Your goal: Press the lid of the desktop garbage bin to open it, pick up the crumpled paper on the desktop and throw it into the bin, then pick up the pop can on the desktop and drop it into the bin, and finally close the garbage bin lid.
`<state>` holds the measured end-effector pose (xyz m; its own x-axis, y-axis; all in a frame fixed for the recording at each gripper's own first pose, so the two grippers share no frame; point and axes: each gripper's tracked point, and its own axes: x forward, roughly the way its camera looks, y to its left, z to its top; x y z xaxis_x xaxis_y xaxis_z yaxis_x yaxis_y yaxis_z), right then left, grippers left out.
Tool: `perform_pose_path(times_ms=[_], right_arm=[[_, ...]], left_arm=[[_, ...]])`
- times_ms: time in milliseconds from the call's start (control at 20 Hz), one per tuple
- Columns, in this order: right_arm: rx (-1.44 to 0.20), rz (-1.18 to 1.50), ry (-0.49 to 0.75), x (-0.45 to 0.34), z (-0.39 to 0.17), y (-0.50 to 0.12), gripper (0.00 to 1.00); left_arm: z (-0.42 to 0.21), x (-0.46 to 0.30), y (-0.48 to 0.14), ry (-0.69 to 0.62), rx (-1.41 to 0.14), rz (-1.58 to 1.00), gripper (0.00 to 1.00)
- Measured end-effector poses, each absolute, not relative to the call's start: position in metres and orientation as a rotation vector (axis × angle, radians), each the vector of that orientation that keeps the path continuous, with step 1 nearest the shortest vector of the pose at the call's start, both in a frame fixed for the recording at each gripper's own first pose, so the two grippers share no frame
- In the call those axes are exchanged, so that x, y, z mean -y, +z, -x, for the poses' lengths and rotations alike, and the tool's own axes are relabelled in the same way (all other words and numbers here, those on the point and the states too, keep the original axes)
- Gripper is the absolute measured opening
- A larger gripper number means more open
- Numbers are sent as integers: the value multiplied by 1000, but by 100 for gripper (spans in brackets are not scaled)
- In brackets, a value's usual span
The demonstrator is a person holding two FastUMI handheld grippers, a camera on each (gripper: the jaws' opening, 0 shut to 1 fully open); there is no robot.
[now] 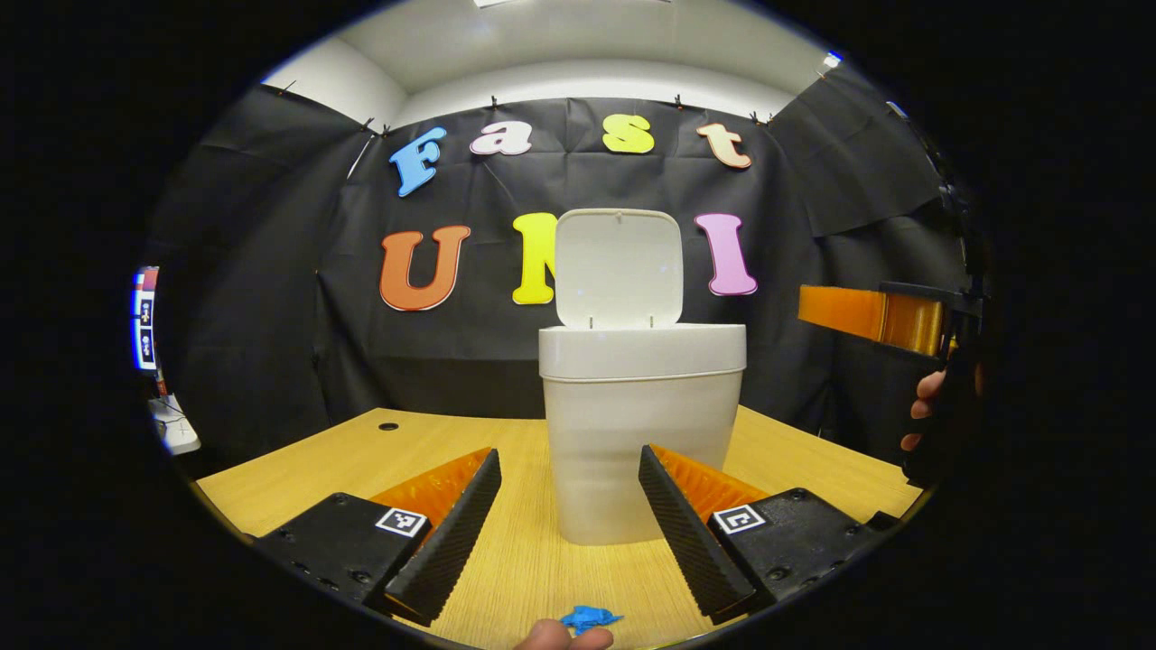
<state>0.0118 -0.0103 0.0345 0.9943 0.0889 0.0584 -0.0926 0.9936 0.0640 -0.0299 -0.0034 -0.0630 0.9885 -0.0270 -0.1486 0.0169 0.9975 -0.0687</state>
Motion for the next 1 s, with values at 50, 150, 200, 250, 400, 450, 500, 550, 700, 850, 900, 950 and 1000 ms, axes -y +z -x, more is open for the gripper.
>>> perform_pose_path(times_ms=[50,150,200,250,400,450,500,550,700,850,900,950,1000], right_arm=[[51,-73,91,11,-9,30,95],[46,-74,86,16,-2,21,95],[45,-69,77,21,2,17,95],[45,-61,61,26,5,11,95],[44,-28,16,38,17,-9,95],[37,-25,9,41,20,-17,95],[28,-27,5,43,23,-23,95],[20,-29,-2,47,26,-29,98],[-7,-37,-33,62,28,-42,95],[-32,-68,-53,74,29,-53,95],[-42,-74,-57,77,28,-57,95],[-50,-77,-64,79,29,-62,95],[-55,-80,-70,82,30,-65,96]], left_arm=[[33,5,-69,-28,-163,71,99],[40,10,-85,-47,-198,83,99],[45,12,-96,-53,-221,90,99],[50,14,-109,-62,-254,95,99],[68,19,-140,-80,-334,93,99],[73,21,-148,-85,-354,89,99],[75,22,-155,-90,-370,87,99],[78,24,-162,-97,-385,87,99],[84,26,-179,-106,-424,105,99],[86,22,-192,-99,-455,107,99],[88,21,-199,-96,-471,110,100],[89,21,-204,-92,-488,115,99],[90,22,-210,-89,-506,114,99]])
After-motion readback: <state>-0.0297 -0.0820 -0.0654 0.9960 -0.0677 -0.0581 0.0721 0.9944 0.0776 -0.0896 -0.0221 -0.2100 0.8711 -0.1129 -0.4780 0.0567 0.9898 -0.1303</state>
